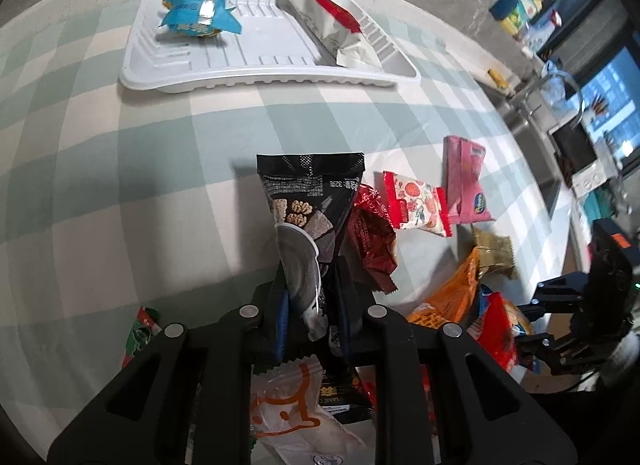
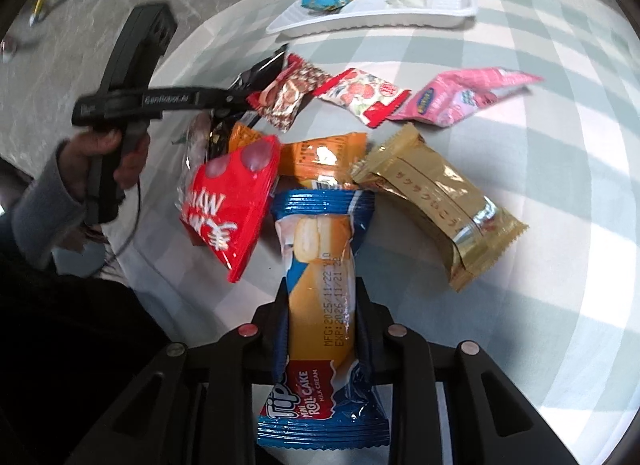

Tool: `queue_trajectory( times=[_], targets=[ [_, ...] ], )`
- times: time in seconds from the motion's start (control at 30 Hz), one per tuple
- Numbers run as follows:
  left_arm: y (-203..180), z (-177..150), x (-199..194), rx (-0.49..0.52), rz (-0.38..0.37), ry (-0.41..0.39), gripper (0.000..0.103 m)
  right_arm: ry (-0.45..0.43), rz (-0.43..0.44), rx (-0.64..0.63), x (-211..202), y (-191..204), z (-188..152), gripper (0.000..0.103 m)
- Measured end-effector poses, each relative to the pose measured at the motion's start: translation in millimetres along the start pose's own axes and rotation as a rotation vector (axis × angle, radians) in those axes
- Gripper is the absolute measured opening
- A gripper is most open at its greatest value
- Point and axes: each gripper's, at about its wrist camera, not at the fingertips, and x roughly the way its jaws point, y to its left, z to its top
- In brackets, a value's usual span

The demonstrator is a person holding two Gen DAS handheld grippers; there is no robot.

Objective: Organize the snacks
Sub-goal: 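Grasp the black nut bag with the left gripper while the right holds the Tip cake, then carry both packets to the white tray and release them inside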

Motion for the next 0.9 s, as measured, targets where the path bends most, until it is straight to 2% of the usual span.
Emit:
queue_trajectory(
  times=[0.4, 0.67, 0.9],
  targets=[
    [20, 3, -34, -0.103, -0.126, -0.105, 0.016, -0.127, 0.227, 0.247, -25, -43, 4, 0.029],
    [28, 18, -57, -0.166, -0.213, -0.158, 0.016, -0.203, 0.366, 0.354, -29, -60, 9, 0.029],
    [34, 39, -71, -0.199, -0.246, -0.192, 0.016, -0.244, 0.447, 0.421, -29, -69, 29, 0.029]
  ],
)
